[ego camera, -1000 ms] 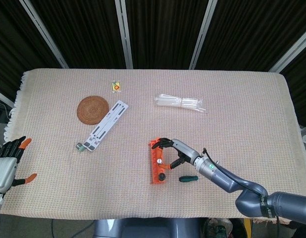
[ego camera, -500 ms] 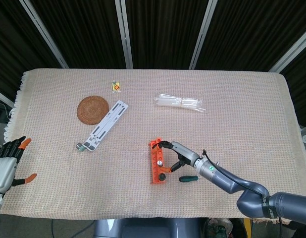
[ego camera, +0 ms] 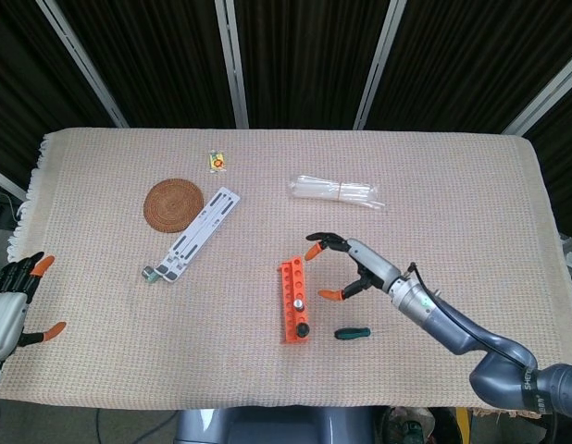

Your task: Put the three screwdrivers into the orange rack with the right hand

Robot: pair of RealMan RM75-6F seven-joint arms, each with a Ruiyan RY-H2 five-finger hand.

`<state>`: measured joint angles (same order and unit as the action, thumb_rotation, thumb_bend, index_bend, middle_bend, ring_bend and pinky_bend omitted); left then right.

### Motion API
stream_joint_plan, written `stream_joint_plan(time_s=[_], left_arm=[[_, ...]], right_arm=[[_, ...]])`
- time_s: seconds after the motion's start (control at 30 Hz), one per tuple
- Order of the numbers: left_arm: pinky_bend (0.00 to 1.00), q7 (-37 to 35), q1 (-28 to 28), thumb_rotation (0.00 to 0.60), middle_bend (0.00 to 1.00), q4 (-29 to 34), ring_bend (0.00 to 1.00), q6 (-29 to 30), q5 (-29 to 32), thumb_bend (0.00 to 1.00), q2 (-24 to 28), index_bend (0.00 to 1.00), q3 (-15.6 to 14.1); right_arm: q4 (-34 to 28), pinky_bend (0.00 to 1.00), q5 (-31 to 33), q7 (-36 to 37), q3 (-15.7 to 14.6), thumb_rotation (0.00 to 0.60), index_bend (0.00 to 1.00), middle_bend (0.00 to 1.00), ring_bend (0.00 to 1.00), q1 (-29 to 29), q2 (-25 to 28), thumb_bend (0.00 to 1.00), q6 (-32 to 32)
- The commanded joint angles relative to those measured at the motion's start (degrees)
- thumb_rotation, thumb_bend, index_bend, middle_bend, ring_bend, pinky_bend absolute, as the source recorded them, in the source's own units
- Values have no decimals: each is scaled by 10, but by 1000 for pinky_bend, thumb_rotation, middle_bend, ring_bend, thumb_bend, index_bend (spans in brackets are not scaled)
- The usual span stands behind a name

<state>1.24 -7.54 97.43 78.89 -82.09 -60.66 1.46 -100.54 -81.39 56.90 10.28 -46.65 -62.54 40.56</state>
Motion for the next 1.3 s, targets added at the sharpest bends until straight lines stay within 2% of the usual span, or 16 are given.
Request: stream_joint_plan(time_s=[0.03, 0.37, 0.7, 0.9, 1.03, 1.13, 1.3], left_arm=[[0, -2, 1, 600, 0, -1, 0, 7, -3, 152, 1, 43, 4], [0, 6, -2, 600, 0, 14, 0, 23, -16, 152, 13, 42, 12], [0, 24, -3, 600, 0, 29, 0, 33, -19, 152, 23, 42, 17], [0, 29, -2, 600, 0, 33, 0, 34, -16, 153, 25, 42, 18], [0, 32, -3, 600, 0, 36, 0, 34, -15, 153, 26, 42, 19], [0, 34, -3, 600, 0, 38, 0, 33, -15, 152, 27, 42, 19], [0, 35, -2, 600, 0, 39, 0, 33, -13, 152, 28, 42, 19]], right_arm=[[15, 0, 25, -84, -5, 600, 425, 121, 0, 23, 23, 242, 23], [29, 0, 70, -255, -46, 600, 446, 130, 0, 55, 30, 248, 33], [24, 0, 69, -460, -92, 600, 426, 130, 0, 78, 7, 249, 60], [12, 0, 76, -500, -102, 600, 397, 121, 0, 91, -3, 243, 73], [8, 0, 71, -514, -111, 600, 386, 108, 0, 103, -12, 183, 82], [9, 0, 62, -536, -115, 600, 382, 102, 0, 116, -27, 139, 104], [21, 0, 33, -604, -124, 600, 381, 91, 0, 139, -62, 129, 154]])
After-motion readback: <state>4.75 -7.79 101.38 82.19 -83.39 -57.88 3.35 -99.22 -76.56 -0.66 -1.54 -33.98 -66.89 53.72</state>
